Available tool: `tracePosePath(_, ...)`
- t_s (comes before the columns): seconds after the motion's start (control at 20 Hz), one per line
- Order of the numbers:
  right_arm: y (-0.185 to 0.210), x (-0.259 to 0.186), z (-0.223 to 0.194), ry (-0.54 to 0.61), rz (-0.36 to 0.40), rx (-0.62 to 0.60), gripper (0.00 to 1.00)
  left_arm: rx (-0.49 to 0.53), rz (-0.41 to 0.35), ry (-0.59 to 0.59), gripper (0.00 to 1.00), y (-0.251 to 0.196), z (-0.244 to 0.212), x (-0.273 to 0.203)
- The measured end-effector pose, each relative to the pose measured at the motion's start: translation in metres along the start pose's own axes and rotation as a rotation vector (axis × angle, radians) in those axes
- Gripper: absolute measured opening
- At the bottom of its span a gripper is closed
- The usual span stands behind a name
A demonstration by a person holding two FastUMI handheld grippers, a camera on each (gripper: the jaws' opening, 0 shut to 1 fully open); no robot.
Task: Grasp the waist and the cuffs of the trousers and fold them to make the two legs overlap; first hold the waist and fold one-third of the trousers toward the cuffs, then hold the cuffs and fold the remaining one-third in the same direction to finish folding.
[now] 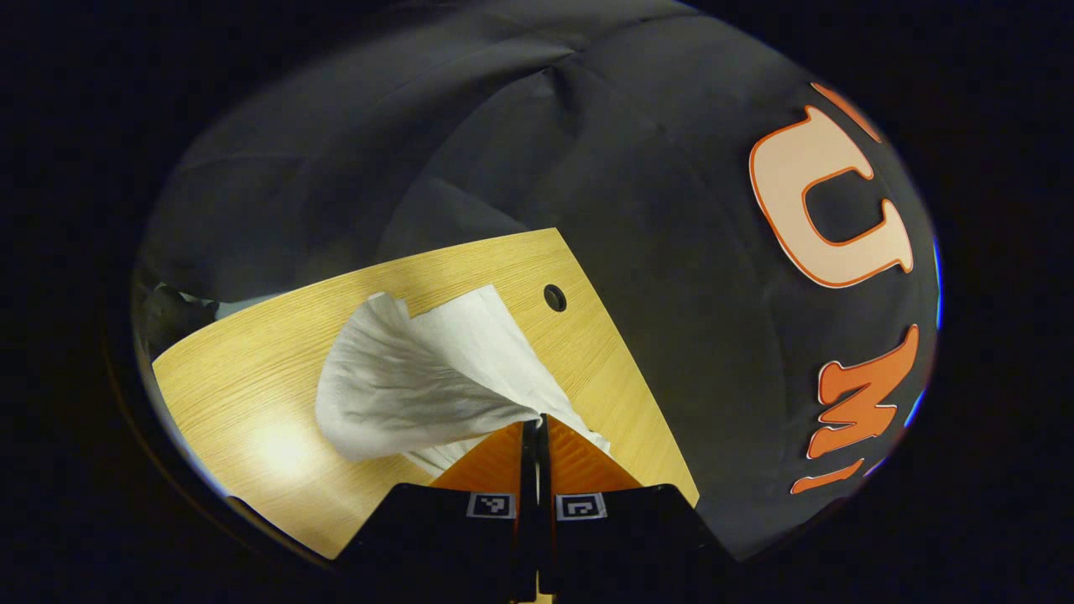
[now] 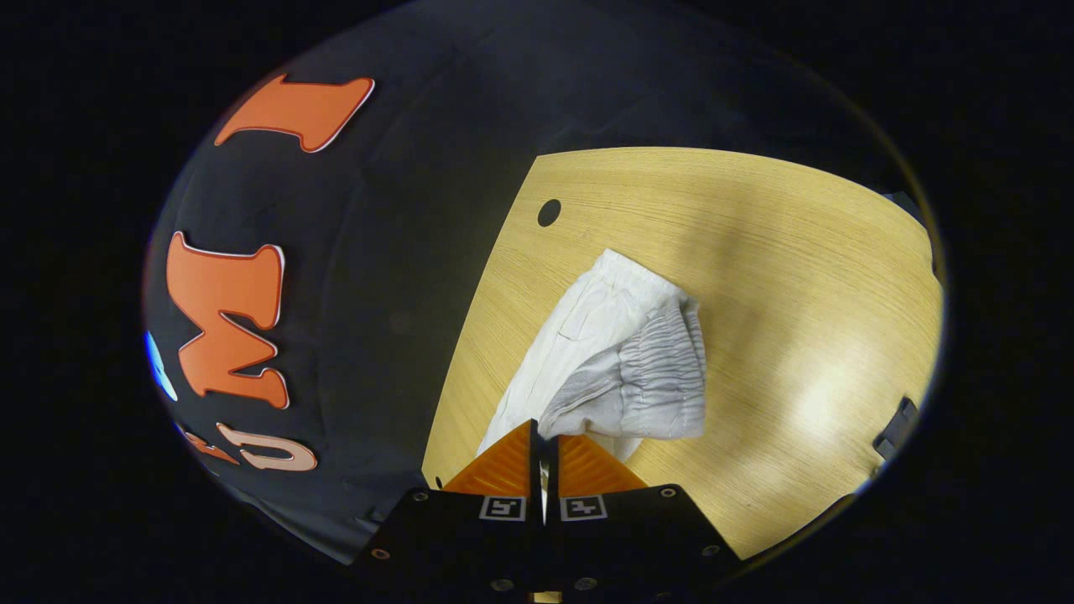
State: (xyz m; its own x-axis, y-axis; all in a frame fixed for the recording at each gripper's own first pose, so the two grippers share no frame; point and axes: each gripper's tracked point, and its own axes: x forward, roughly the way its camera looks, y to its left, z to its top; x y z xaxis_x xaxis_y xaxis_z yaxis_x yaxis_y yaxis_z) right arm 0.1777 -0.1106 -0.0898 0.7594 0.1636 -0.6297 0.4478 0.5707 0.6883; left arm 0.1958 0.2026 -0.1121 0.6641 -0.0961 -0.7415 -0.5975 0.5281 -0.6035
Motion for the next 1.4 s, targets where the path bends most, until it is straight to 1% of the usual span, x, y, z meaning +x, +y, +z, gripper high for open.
tracePosePath(0.2, 0.013, 0.024, 0.018, 0.009, -0.014, 0.016, 0.0, 0.034, 0.008, 0.012, 0.04, -0.014, 0.014, 0.03)
tracePosePath(0.25, 0.014, 0.03, 0.024, 0.002, -0.023, 0.016, 0.01, 0.04, 0.011, 0.016, 0.02, -0.016, 0.019, 0.039)
tracePosePath(0.45, 0.02, 0.064, 0.04, 0.004, -0.049, 0.034, 0.01, 0.052, 0.024, 0.043, 0.04, -0.023, 0.028, 0.073)
tracePosePath(0.65, 0.014, 0.108, 0.049, 0.003, -0.114, -0.024, 0.0, 0.109, 0.032, 0.074, 0.04, -0.036, 0.03, 0.112)
tracePosePath(0.8, 0.019, 0.112, 0.052, -0.006, -0.123, -0.035, 0.02, 0.128, 0.037, 0.082, 0.05, -0.043, 0.035, 0.137)
tracePosePath(0.85, 0.019, 0.113, 0.052, -0.013, -0.123, -0.038, 0.02, 0.13, 0.044, 0.087, 0.04, -0.042, 0.036, 0.143)
tracePosePath(0.95, 0.023, 0.112, 0.052, -0.028, -0.119, -0.036, 0.03, 0.144, 0.049, 0.092, 0.05, -0.043, 0.038, 0.152)
tracePosePath(1.0, 0.025, 0.111, 0.05, -0.034, -0.115, -0.037, 0.07, 0.153, 0.05, 0.099, 0.07, -0.044, 0.037, 0.152)
tracePosePath(1.05, 0.025, 0.111, 0.049, -0.036, -0.113, -0.032, 0.08, 0.158, 0.054, 0.098, 0.08, -0.043, 0.035, 0.157)
tracePosePath(1.2, 0.038, 0.112, 0.052, -0.052, -0.102, -0.03, 0.29, 0.172, 0.072, 0.082, 0.59, -0.039, 0.043, 0.156)
tracePosePath(1.3, 0.045, 0.105, 0.057, -0.067, -0.095, -0.039, 0.65, 0.172, 0.088, 0.084, 0.93, -0.036, 0.043, 0.148)
tracePosePath(1.35, 0.045, 0.099, 0.056, -0.075, -0.097, -0.057, 0.65, 0.168, 0.098, 0.08, 0.93, -0.034, 0.045, 0.145)
tracePosePath(1.4, 0.044, 0.09, 0.053, -0.078, -0.103, -0.078, 0.9, 0.169, 0.099, 0.075, 0.95, -0.029, 0.045, 0.143)
